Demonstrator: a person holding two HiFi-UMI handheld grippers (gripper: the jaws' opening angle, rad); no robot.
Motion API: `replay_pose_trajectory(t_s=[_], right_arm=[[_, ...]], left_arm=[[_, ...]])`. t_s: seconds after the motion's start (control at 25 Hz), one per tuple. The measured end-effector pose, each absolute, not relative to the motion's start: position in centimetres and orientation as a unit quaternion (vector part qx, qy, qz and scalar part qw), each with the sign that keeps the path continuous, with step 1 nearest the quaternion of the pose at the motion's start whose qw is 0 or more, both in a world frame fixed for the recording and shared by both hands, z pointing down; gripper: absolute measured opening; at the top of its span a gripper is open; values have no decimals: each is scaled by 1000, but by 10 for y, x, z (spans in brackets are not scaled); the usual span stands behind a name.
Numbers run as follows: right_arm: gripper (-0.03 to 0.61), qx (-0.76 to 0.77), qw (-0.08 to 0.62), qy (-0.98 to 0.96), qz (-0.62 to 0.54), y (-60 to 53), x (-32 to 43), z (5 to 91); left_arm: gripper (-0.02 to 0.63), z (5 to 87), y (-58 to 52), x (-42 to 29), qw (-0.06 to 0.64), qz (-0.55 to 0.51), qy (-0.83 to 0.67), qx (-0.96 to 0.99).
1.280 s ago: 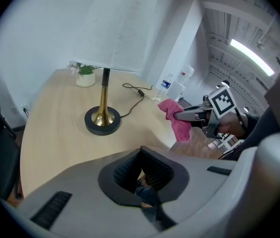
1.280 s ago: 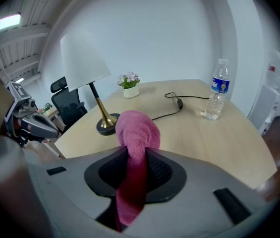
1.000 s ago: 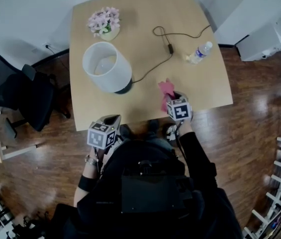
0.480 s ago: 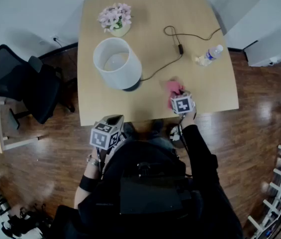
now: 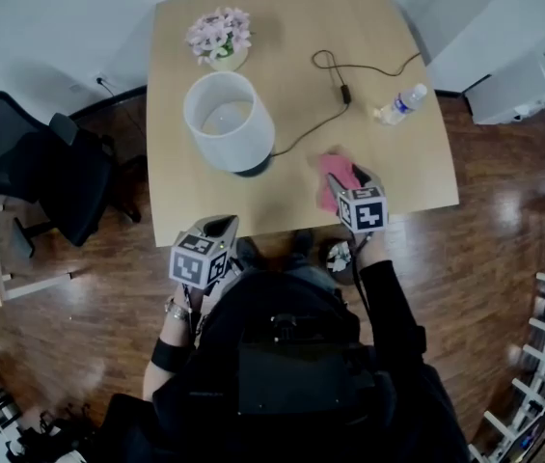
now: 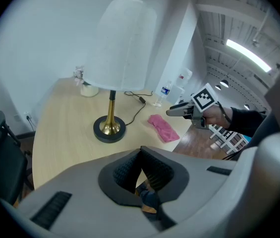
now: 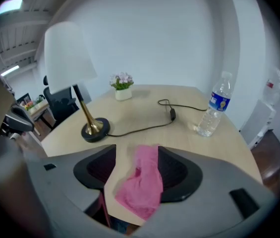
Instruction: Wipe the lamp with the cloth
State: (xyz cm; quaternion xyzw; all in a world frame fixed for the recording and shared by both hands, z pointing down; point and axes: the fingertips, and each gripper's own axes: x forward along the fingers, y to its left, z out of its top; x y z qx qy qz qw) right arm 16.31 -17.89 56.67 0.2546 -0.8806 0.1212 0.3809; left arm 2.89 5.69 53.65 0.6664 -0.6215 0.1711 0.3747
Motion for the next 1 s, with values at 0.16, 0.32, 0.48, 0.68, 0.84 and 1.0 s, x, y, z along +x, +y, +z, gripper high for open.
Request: replay_pose_trajectory(t_s=[0.16,0.32,0.48,0.68,0.84,1.0], right_arm=[[270,209,335,-904,165,-132,149,509],[270,159,325,-910,200,-84,132,489],[193,119,334,-912,206,-49,115,493],[93,94,341,-911,213,-26,100,504],[9,84,347,-913,196,-24,90,510],[2,70,349,-916,184,-23,83,514]], left_arm=[[-8,513,54,22,355,169,-628,672],[-8,502,54,16,346,163,-632,674],[-8,501,59,14,346,159,-630,677],[-8,503,66,15,350,159,-625,679],[-8,511,69,13,356,158,-623,679],[-8,513,69,10,356,157,-622,680]])
